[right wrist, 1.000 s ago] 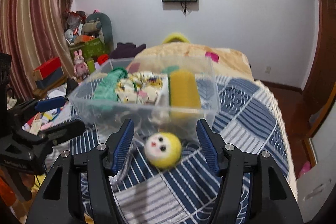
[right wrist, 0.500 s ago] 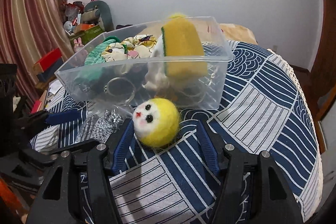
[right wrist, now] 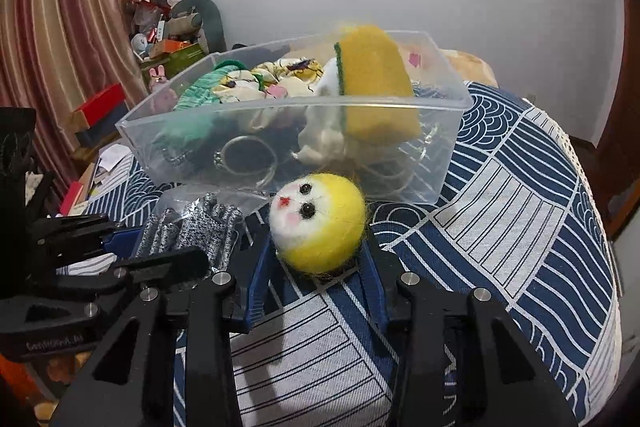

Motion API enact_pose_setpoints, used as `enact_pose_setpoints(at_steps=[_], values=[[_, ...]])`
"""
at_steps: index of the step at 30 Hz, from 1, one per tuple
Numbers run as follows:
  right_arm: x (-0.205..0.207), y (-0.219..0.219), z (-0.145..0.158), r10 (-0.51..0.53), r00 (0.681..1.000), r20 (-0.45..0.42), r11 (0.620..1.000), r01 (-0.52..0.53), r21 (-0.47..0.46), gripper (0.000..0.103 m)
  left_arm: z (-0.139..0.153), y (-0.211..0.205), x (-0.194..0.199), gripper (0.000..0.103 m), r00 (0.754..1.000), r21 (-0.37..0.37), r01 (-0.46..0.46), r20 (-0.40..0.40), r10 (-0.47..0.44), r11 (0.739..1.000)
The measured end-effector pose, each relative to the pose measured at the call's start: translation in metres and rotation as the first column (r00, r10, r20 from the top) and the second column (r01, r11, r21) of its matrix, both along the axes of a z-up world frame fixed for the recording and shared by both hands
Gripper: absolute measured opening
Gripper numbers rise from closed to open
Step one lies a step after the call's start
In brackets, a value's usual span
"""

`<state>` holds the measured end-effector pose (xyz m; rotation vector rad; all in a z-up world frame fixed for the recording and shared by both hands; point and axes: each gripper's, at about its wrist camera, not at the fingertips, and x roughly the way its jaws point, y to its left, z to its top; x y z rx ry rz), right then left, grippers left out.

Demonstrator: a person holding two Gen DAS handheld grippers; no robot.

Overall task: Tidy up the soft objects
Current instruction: 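Grasp the yellow felt doll with the right tool while the left tool grasps the bag of grey gloves, then lower the doll and glove bag into the clear box and open both tools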

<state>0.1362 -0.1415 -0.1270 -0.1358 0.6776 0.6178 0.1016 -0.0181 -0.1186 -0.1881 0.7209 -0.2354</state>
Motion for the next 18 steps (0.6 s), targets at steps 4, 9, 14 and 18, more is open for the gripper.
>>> enact_pose_setpoints(at_steps=[4, 9, 14, 18], values=[[-0.009, -0.007, 0.009, 0.005, 1.0, 0.025, 1.0, -0.006, 0.021, 0.038, 0.01, 0.009, -0.005, 0.027, 1.0, -0.003, -0.009, 0.025, 0.009, 1.0], [-0.021, -0.015, 0.024, 0.001, 0.997, 0.072, 0.999, -0.004, 0.039, 0.038, 0.031, 0.018, -0.021, 0.027, 0.996, -0.007, -0.02, 0.089, 0.02, 1.0], [-0.025, -0.02, 0.041, -0.02, 0.992, 0.121, 0.999, 0.014, 0.046, 0.038, 0.061, 0.028, -0.031, 0.027, 0.983, 0.022, -0.036, 0.181, 0.031, 0.999], [-0.024, -0.026, 0.055, -0.04, 0.988, 0.151, 0.997, 0.03, 0.072, 0.038, 0.086, 0.033, -0.03, 0.027, 0.97, 0.039, -0.058, 0.239, 0.047, 0.998]])
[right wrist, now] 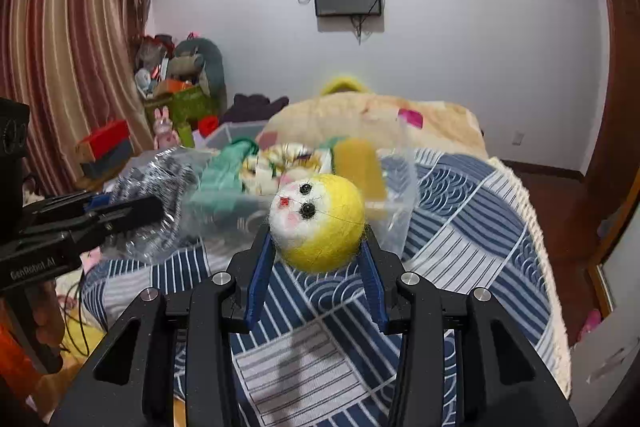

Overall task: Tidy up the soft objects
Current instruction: 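Lower the doll and glove bag into the clear box and open both tools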

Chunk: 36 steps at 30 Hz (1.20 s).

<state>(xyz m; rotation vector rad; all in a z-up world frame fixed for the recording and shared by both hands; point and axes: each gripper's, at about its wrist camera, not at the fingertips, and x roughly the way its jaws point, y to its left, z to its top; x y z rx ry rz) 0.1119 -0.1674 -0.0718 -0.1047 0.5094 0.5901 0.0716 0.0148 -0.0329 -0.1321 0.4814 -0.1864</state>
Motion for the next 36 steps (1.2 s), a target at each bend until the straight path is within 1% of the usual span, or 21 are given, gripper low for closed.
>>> enact_pose_setpoints(at_steps=[4, 8, 11, 14, 19, 25, 28, 32, 34, 36], values=[[0.005, 0.003, 0.018, -0.021, 0.999, 0.045, 1.0, 0.021, 0.004, 0.038, 0.018, 0.004, 0.006, 0.027, 0.998, 0.011, -0.025, 0.054, 0.024, 1.0], [0.014, 0.011, 0.031, -0.024, 0.997, 0.07, 0.999, 0.023, 0.024, 0.038, 0.022, 0.003, 0.016, 0.027, 0.995, 0.033, -0.058, 0.084, 0.055, 0.998], [0.021, 0.022, 0.034, -0.02, 0.996, 0.082, 1.0, 0.018, 0.024, 0.038, 0.021, 0.006, 0.031, 0.027, 0.995, 0.026, -0.073, 0.076, 0.071, 0.997], [0.03, 0.034, 0.031, -0.013, 0.997, 0.072, 1.0, 0.012, 0.017, 0.038, 0.014, 0.006, 0.044, 0.027, 0.995, 0.022, -0.081, 0.062, 0.08, 0.996], [0.048, 0.049, 0.015, -0.002, 1.0, 0.017, 1.0, 0.002, -0.003, 0.038, -0.001, 0.008, 0.066, 0.027, 0.996, 0.003, -0.086, 0.026, 0.086, 0.996], [0.059, 0.057, -0.004, 0.004, 0.999, -0.05, 1.0, -0.006, -0.027, 0.038, -0.02, 0.009, 0.092, 0.027, 0.995, -0.012, -0.094, -0.027, 0.094, 0.995], [0.061, 0.059, -0.009, 0.005, 0.998, -0.063, 0.999, -0.008, -0.039, 0.038, -0.029, 0.011, 0.1, 0.027, 0.994, -0.022, -0.097, -0.047, 0.096, 0.995], [0.061, 0.062, -0.011, 0.022, 0.997, -0.078, 0.998, -0.026, -0.05, 0.039, -0.032, 0.013, 0.102, 0.027, 0.994, -0.035, -0.097, -0.059, 0.095, 0.995], [0.061, 0.064, -0.012, 0.033, 0.995, -0.095, 0.998, -0.038, -0.052, 0.039, -0.033, 0.012, 0.102, 0.027, 0.993, -0.03, -0.092, -0.075, 0.089, 0.995], [0.063, 0.065, -0.011, 0.032, 0.995, -0.092, 0.997, -0.038, -0.06, 0.04, -0.034, 0.01, 0.101, 0.03, 0.992, -0.018, -0.09, -0.091, 0.088, 0.996]])
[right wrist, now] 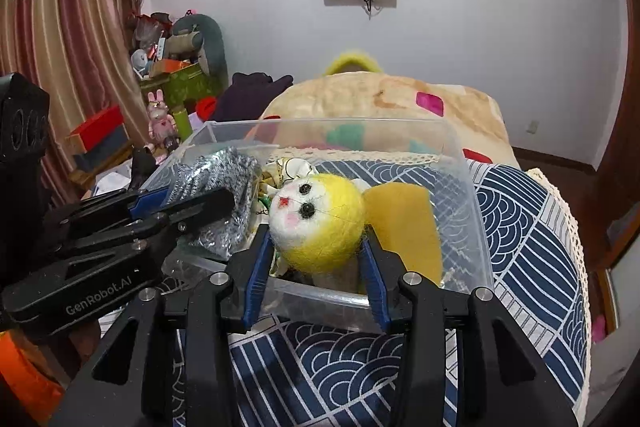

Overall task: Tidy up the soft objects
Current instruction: 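Lower the doll and glove bag into the clear box and open both tools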

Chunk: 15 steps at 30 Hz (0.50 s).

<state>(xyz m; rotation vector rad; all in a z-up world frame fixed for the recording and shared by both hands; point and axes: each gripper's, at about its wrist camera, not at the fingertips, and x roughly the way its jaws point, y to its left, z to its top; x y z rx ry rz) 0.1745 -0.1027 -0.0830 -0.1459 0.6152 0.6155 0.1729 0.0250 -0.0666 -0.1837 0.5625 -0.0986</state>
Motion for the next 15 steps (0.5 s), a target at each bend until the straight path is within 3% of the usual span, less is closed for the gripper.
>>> enact_pose_setpoints(at_steps=[5, 11, 15], values=[[-0.007, -0.003, 0.002, 0.002, 1.0, 0.015, 1.0, -0.001, -0.007, 0.057, -0.003, 0.0, -0.008, 0.045, 1.0, 0.002, 0.001, -0.023, -0.001, 1.0], [-0.018, -0.015, 0.011, -0.001, 0.999, 0.052, 1.0, 0.0, 0.014, 0.057, 0.001, 0.006, -0.028, 0.045, 1.0, -0.039, 0.0, -0.012, 0.0, 0.999], [-0.029, -0.024, 0.023, -0.004, 0.996, 0.089, 0.999, 0.001, 0.041, 0.057, 0.015, 0.007, -0.048, 0.045, 0.999, -0.037, -0.003, 0.037, 0.004, 0.999]])
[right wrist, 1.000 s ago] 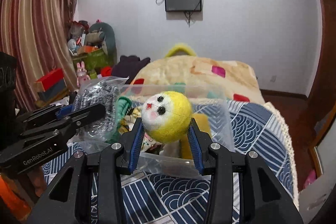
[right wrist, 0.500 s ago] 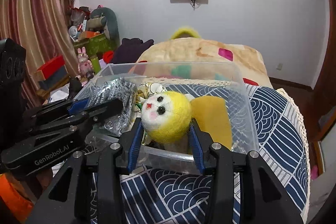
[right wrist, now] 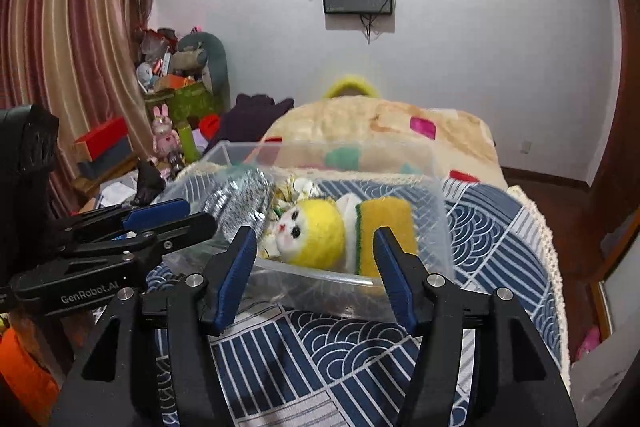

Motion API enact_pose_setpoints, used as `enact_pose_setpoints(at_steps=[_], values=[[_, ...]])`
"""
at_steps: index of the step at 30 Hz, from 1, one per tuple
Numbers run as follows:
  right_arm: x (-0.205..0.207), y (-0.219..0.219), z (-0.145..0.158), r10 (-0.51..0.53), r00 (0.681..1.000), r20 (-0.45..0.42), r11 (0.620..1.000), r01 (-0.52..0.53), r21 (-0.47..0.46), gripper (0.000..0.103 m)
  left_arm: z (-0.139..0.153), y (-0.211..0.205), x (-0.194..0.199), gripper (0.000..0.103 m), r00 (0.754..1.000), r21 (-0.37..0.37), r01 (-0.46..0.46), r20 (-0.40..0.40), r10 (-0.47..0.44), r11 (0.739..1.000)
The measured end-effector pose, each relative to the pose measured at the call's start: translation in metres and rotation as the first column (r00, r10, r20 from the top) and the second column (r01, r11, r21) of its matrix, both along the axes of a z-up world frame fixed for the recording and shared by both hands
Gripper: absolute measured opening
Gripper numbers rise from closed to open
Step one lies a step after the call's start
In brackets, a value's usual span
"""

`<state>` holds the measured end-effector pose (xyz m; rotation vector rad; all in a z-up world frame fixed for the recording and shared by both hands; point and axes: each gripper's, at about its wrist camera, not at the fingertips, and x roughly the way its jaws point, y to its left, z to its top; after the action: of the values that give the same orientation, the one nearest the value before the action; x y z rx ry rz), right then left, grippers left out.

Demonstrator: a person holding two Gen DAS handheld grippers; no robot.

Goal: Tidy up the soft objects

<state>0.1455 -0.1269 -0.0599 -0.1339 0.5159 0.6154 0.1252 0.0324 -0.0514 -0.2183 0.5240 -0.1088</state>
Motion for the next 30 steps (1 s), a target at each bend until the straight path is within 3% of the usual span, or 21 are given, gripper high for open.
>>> enact_pose_setpoints(at_steps=[10, 16, 18, 21, 26, 30], values=[[-0.031, -0.018, 0.038, 0.001, 0.993, 0.118, 0.996, -0.011, 0.084, 0.057, 0.053, -0.007, -0.053, 0.045, 0.985, 0.046, -0.017, 0.171, 0.009, 0.999], [-0.05, -0.025, 0.049, 0.002, 0.986, 0.168, 0.993, -0.022, 0.117, 0.057, 0.069, -0.017, -0.081, 0.047, 0.971, 0.094, -0.038, 0.24, 0.014, 0.995], [-0.054, -0.026, 0.051, 0.001, 0.984, 0.179, 0.992, -0.024, 0.125, 0.062, 0.071, -0.02, -0.089, 0.059, 0.965, 0.117, -0.055, 0.26, 0.023, 0.992], [-0.059, -0.029, 0.051, -0.009, 0.98, 0.199, 0.99, -0.019, 0.139, 0.075, 0.072, -0.025, -0.098, 0.067, 0.956, 0.136, -0.077, 0.29, 0.034, 0.988], [-0.064, -0.03, 0.047, -0.028, 0.976, 0.216, 0.99, -0.002, 0.14, 0.084, 0.068, -0.028, -0.105, 0.084, 0.954, 0.135, -0.094, 0.295, 0.05, 0.986], [-0.063, -0.031, 0.041, -0.051, 0.976, 0.212, 0.99, 0.021, 0.141, 0.084, 0.065, -0.028, -0.108, 0.099, 0.949, 0.136, -0.114, 0.309, 0.067, 0.984]])
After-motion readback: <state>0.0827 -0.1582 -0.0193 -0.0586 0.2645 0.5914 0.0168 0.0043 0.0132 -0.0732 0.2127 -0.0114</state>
